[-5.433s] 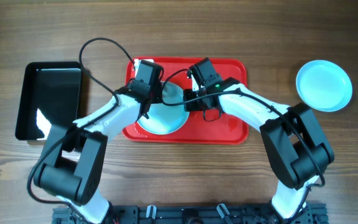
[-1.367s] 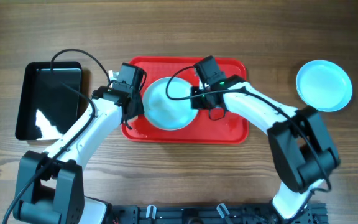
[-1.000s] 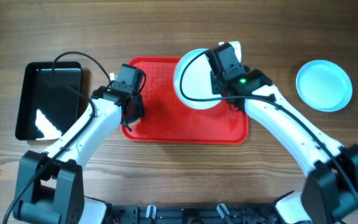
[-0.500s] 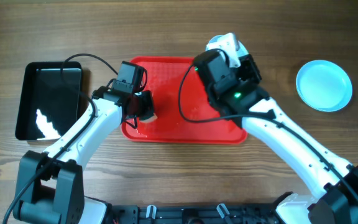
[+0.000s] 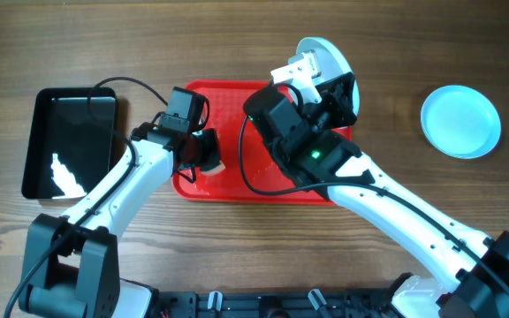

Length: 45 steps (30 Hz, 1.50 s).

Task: Clean dirty plates on tray and stack at the side
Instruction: 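Tilt the plate up by its rim with the right gripper, then carry the plate right and stack it on the cleaned plates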

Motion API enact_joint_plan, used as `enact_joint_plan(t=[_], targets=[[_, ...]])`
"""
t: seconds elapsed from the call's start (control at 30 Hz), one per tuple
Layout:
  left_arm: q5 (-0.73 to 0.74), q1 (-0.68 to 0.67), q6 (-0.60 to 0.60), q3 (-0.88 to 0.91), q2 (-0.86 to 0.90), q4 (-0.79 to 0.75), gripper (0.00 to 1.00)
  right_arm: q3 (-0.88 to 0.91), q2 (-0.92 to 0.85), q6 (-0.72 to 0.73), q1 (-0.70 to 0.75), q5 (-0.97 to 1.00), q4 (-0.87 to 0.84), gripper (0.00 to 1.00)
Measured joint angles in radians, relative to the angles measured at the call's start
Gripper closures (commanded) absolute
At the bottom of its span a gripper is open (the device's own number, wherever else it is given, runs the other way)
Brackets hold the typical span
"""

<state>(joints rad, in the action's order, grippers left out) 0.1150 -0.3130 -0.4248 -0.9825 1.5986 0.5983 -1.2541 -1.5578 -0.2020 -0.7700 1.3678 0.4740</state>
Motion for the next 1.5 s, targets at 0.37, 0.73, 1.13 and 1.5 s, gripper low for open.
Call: enact_joint_plan(t=[0.37, 0.73, 1.13, 1.5], targets=[[0.003, 0.0, 0.0, 0.0, 0.0, 0.0, 0.96, 0.0, 0.0, -0.19, -0.001, 0.097, -0.164, 0.96], [0.003, 0.0, 0.0, 0.0, 0.0, 0.0, 0.96, 0.078, 0.0, 0.007, -0.001, -0.079, 0.0, 0.96], [0.003, 0.0, 0.0, 0.0, 0.0, 0.001, 0.96, 0.089, 0.005, 0.075, 0.001, -0.206, 0.047, 0.96], [0.003, 0.0, 0.0, 0.0, 0.0, 0.008, 0.96, 0.089, 0.129, 0.213, 0.037, -0.282, 0.038, 0.96]])
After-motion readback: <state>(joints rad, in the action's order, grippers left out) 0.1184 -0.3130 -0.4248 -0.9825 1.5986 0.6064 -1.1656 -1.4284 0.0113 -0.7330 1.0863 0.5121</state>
